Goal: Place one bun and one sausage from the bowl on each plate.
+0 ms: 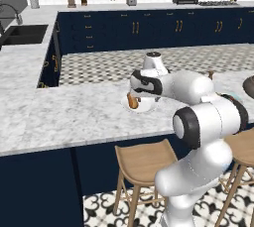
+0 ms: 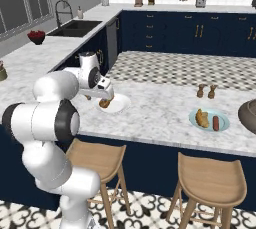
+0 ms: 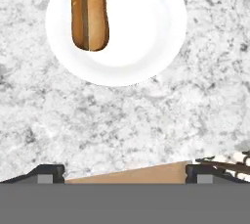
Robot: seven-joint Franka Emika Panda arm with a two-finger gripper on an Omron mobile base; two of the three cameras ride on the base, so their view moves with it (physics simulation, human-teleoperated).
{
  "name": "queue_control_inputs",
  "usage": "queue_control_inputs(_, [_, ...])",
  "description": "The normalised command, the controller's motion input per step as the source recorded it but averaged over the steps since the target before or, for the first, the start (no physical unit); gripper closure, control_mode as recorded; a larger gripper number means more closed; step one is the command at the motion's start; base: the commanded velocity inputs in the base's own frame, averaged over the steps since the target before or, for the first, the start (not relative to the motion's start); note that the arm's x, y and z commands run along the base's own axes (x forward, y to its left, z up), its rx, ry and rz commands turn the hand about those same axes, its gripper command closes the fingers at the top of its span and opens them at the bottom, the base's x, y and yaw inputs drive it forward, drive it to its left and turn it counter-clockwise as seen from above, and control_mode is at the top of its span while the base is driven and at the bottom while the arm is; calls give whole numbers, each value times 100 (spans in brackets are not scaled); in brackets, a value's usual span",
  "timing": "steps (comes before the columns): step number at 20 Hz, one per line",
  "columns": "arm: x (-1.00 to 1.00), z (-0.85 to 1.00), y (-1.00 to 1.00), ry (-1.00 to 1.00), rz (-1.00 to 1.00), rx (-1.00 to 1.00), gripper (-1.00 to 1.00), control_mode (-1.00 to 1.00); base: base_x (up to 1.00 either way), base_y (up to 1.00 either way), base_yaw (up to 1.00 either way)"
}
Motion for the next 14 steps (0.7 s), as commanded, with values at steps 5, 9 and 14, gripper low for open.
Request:
queue_control_inputs(5, [-98, 14, -29, -6, -21, 2, -100, -100, 0, 0, 0])
queue_control_inputs(9, [-91, 13, -18, -14, -1, 0, -100, -100, 0, 0, 0])
queue_control_inputs(14, [-99, 48, -19, -4, -10, 0, -100, -100, 0, 0, 0])
